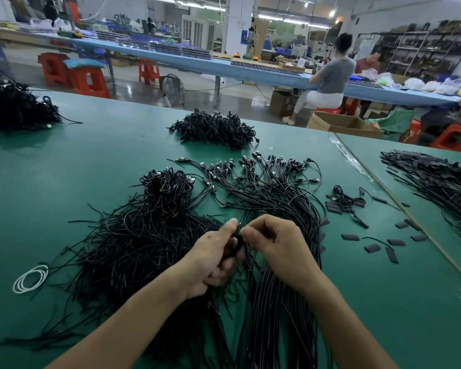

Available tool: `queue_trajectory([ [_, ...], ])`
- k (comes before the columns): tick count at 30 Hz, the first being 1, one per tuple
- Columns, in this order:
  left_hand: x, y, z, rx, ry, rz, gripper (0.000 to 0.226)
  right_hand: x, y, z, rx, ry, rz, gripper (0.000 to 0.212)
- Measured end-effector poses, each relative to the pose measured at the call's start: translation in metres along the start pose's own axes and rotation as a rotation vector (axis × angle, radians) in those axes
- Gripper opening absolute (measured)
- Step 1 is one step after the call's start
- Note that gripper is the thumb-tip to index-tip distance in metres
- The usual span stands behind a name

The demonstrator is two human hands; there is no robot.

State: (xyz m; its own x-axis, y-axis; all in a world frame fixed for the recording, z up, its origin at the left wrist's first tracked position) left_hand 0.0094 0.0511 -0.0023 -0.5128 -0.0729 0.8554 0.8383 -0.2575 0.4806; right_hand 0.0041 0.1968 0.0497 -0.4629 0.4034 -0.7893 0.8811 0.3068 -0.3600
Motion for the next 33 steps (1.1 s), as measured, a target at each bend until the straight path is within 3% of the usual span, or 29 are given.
queue_trajectory([
  [3,0.002,-0.005,-0.019,0.118,0.141,0.083,0.062,0.024,0.005,0.003,-0.033,0.148,0.211,0.036],
  [8,0.001,-0.008,-0.036,0.315,0.196,0.163,0.062,0.043,0.022,0.036,-0.401,0.582,0.219,0.017],
  [11,0.002,-0.006,-0.040,0.392,0.223,0.190,0.060,0.043,0.024,0.048,-0.471,0.761,0.220,0.014],
  [14,0.004,-0.005,-0.041,0.440,0.232,0.206,0.059,0.042,0.025,0.057,-0.517,0.848,0.244,0.036],
  [17,0.005,-0.005,-0.038,0.440,0.242,0.202,0.062,0.037,0.023,0.068,-0.576,0.927,0.238,0.014],
  [20,0.006,-0.005,-0.033,0.394,0.239,0.202,0.070,0.036,0.024,0.076,-0.600,0.965,0.220,0.022],
  [25,0.008,-0.004,-0.035,0.398,0.200,0.217,0.074,0.035,0.022,0.066,-0.466,0.914,0.145,0.015],
  [29,0.009,-0.004,-0.038,0.409,0.206,0.239,0.061,0.033,0.017,0.048,-0.367,0.848,0.081,0.009],
  [33,0.010,-0.004,-0.039,0.384,0.214,0.246,0.040,0.040,0.014,0.031,-0.349,0.622,0.180,0.004],
])
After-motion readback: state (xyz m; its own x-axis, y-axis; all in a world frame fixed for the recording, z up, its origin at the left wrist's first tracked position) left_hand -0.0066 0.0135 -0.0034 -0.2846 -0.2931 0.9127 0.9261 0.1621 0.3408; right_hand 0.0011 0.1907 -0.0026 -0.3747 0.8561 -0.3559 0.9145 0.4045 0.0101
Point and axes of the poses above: each hand's wrist, its own y-axis away from the middle knuckle, its own z-axis out of the palm, x = y × z, the point moved 4 cm from there along -y, towards the middle knuckle, and after that the axes turned 9 degrees about -z, right-handed, at the moved point
